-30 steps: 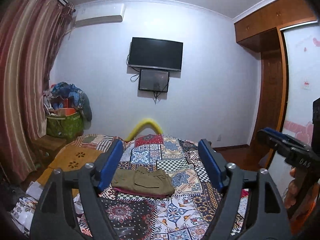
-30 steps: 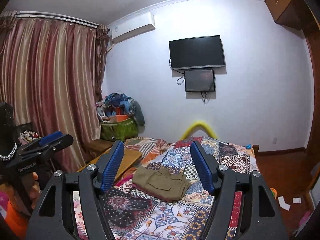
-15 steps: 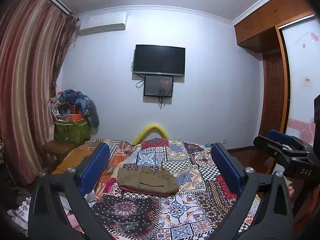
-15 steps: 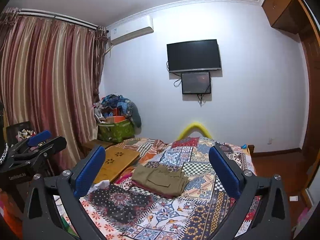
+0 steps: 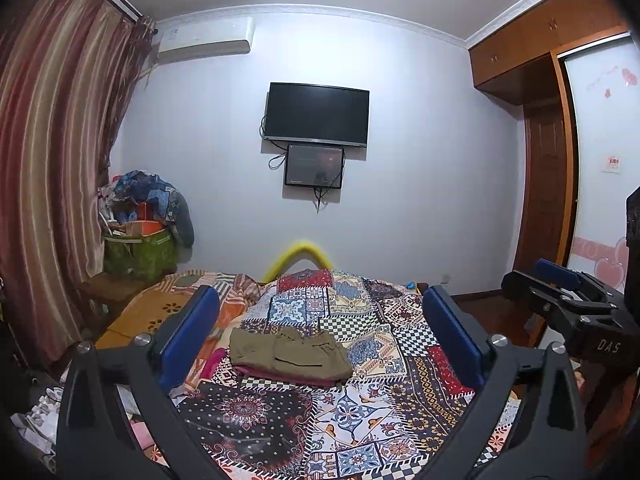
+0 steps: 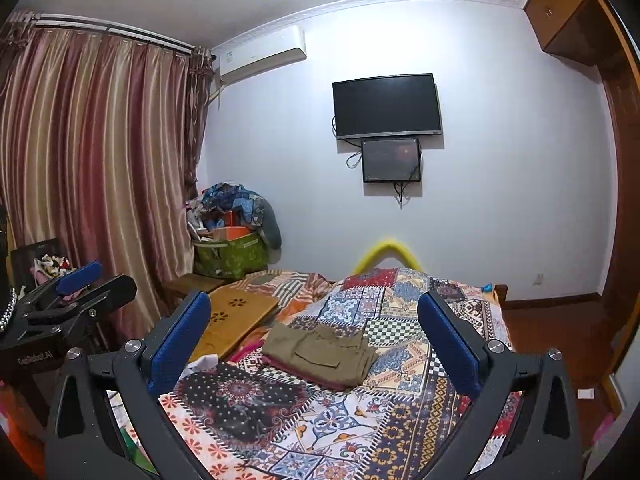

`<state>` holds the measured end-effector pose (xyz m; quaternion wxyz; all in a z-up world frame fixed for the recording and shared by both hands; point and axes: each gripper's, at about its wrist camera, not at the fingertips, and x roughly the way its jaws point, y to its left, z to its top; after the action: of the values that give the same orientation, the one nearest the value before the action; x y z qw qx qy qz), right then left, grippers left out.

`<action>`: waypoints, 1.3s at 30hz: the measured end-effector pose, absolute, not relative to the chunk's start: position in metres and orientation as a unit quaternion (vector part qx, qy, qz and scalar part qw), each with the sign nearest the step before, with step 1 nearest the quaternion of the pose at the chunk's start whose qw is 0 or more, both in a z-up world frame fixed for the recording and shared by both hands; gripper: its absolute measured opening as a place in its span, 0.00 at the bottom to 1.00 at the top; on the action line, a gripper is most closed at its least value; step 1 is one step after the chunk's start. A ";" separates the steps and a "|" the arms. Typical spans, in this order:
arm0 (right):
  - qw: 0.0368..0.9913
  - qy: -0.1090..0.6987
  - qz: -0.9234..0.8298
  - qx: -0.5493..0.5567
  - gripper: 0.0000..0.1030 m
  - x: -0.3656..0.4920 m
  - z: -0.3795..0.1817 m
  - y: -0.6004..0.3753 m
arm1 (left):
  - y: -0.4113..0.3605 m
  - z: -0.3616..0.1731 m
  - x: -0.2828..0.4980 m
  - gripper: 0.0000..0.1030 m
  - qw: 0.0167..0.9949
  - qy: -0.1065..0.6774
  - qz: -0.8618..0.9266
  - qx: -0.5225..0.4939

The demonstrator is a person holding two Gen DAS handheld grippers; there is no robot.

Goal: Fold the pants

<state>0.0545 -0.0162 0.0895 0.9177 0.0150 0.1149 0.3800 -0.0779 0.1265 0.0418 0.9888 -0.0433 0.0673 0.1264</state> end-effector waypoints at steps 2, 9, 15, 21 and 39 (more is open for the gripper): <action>0.918 0.115 0.380 0.015 1.00 0.054 0.089 -0.017 | 0.126 0.041 -0.077 1.00 0.989 0.068 0.126 -0.043; 0.918 0.116 0.378 0.016 1.00 0.052 0.091 -0.019 | 0.123 0.041 -0.074 1.00 0.989 0.070 0.126 -0.040; 0.920 0.115 0.375 0.018 1.00 0.051 0.092 -0.021 | 0.123 0.040 -0.074 1.00 0.989 0.071 0.126 -0.043; 0.921 0.113 0.373 0.017 1.00 0.048 0.093 -0.024 | 0.122 0.040 -0.073 1.00 0.989 0.071 0.123 -0.042; 0.921 0.119 0.370 0.025 1.00 0.051 0.093 -0.026 | 0.122 0.040 -0.069 1.00 0.989 0.074 0.116 -0.046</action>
<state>0.0506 -0.0260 0.0931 0.9211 0.0253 0.1185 0.3699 -0.0691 0.1218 0.0399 0.9894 -0.0456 0.0742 0.1161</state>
